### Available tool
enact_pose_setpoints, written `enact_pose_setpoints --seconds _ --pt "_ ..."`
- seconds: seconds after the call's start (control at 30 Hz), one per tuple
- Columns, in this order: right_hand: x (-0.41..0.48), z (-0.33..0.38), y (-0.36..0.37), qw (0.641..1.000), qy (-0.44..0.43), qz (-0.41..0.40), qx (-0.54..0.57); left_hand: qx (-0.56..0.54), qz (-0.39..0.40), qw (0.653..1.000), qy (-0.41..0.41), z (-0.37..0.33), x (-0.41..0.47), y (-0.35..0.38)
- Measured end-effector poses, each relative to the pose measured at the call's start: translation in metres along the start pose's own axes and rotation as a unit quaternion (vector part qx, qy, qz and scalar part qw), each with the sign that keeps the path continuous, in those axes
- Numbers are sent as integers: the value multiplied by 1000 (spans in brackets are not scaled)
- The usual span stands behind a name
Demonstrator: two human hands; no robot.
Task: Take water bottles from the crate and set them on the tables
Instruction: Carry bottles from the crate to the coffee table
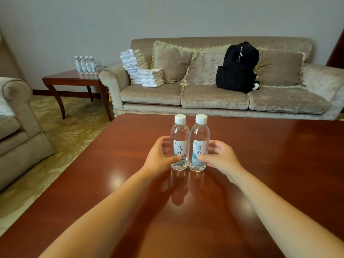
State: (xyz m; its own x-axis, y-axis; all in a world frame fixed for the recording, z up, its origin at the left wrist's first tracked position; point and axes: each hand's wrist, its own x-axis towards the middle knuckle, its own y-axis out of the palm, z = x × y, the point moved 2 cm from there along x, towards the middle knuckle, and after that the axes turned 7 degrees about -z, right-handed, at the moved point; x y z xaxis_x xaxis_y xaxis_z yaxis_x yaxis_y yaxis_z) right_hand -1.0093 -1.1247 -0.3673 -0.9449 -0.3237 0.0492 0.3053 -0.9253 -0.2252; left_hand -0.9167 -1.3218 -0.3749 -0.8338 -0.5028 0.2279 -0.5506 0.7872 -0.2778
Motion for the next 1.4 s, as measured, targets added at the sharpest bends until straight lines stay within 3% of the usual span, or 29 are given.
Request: enact_pose_setpoints --seconds 0.4,0.53,0.63,0.87,1.1,1.27,1.4 --pt "8 -3 5 1000 -14 -23 5 24 -7 1000 12 0 9 5" --pt "0 0 7 1000 -3 4 14 16 -3 1000 6 0 4 7" --pt "-15 1 7 997 -21 20 -78 24 18 1000 2 0 -6 6" --pt "-55 -16 -2 913 -102 33 -393 174 65 982 32 15 -48 -10" --pt "-66 -32 -1 876 -126 23 -466 373 99 920 70 23 -70 -10" --pt "-73 -17 -11 855 -69 59 -510 405 128 905 9 3 -74 -10" --pt "-82 23 -29 828 -18 111 -549 460 178 870 -32 -37 -78 -17"
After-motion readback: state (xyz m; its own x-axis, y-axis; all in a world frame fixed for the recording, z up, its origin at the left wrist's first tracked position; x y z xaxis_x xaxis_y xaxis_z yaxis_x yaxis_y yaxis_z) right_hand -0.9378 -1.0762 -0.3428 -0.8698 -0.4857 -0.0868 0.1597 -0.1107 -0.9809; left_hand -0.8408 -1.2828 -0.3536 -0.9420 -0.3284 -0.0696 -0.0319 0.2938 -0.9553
